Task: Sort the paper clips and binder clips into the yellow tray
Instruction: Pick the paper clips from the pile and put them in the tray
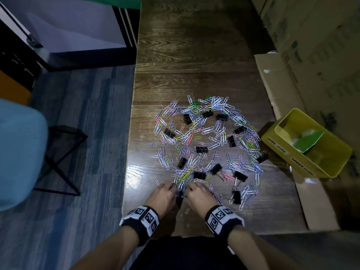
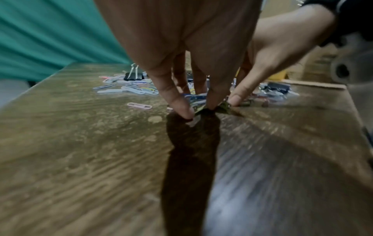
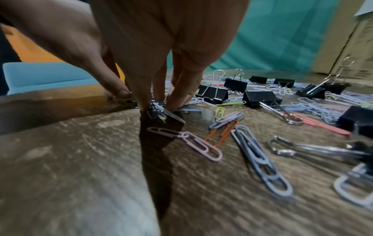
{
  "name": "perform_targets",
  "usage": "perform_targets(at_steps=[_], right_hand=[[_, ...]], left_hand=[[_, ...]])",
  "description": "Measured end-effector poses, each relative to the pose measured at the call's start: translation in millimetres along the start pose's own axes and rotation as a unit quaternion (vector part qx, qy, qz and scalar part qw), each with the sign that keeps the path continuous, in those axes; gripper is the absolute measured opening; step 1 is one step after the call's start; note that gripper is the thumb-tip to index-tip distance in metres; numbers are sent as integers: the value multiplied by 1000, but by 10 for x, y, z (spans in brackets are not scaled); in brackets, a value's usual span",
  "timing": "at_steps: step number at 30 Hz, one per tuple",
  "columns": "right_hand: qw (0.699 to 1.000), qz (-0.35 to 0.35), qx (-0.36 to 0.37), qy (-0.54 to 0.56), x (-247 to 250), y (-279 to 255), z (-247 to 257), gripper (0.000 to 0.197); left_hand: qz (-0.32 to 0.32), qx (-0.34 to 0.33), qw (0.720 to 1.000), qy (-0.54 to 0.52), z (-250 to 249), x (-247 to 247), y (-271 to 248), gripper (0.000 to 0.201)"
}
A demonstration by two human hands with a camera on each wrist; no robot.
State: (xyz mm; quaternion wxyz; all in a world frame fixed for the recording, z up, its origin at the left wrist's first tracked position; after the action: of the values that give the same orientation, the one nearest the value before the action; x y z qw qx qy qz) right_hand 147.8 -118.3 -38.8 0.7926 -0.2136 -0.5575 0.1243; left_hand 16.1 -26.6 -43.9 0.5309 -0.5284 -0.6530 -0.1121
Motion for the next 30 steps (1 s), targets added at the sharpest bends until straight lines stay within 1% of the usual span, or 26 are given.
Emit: perform_targets(at_steps=[2, 4, 7, 9, 12, 14, 17, 19, 20, 22, 24, 27, 30], right_hand=[[1000, -7, 23, -17, 4, 3, 2, 25], [999, 4, 40, -36, 38, 4, 11, 27], [998, 21, 44, -35, 117, 14, 3, 33], [998, 32, 42, -22, 192, 17, -5, 33], [998, 31, 7, 50, 279, 23, -32, 23], [992, 10, -38, 119, 358, 10, -48, 16], [968, -34, -84, 232, 521, -76, -81, 14], [939, -71, -99, 323, 627, -162, -108, 14], [917, -91, -107, 374, 679, -210, -121, 13], [857, -130, -124, 482, 769, -309, -174, 11], [801, -169, -125, 561, 904, -443, -252, 13], [742, -241, -100, 618, 1217, -689, -414, 18], [696, -321, -79, 637, 1550, -961, -741, 20]], left_hand=[[3, -34, 998, 44, -14, 31, 6, 22], [5, -48, 997, 57, -6, 90, 7, 22], [12, -36, 997, 62, 79, 168, 20, 23], [5, -30, 999, 42, 142, 188, 25, 20], [2, -15, 1000, -23, 200, 207, 17, 13], [6, 3, 994, -110, 264, 220, 19, 10], [1, 36, 962, -272, 330, 267, 8, 27], [6, 52, 936, -349, 302, 358, 12, 25], [10, 55, 924, -378, 275, 427, 21, 22], [7, 43, 907, -420, 196, 611, 49, 17], [1, 18, 897, -441, 58, 834, 104, 19], [10, -17, 889, -458, -296, 1182, 279, 23], [21, -62, 882, -467, -816, 1486, 606, 26]])
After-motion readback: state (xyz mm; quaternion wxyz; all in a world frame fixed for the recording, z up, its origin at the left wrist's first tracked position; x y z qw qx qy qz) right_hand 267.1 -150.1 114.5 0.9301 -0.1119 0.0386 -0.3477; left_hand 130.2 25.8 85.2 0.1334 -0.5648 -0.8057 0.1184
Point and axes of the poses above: each hand's wrist, its own y-axis towards the middle knuckle, its own x-axis out of the back of the hand, z = x × y, the point moved 1 cm from there along y, towards the middle knuckle
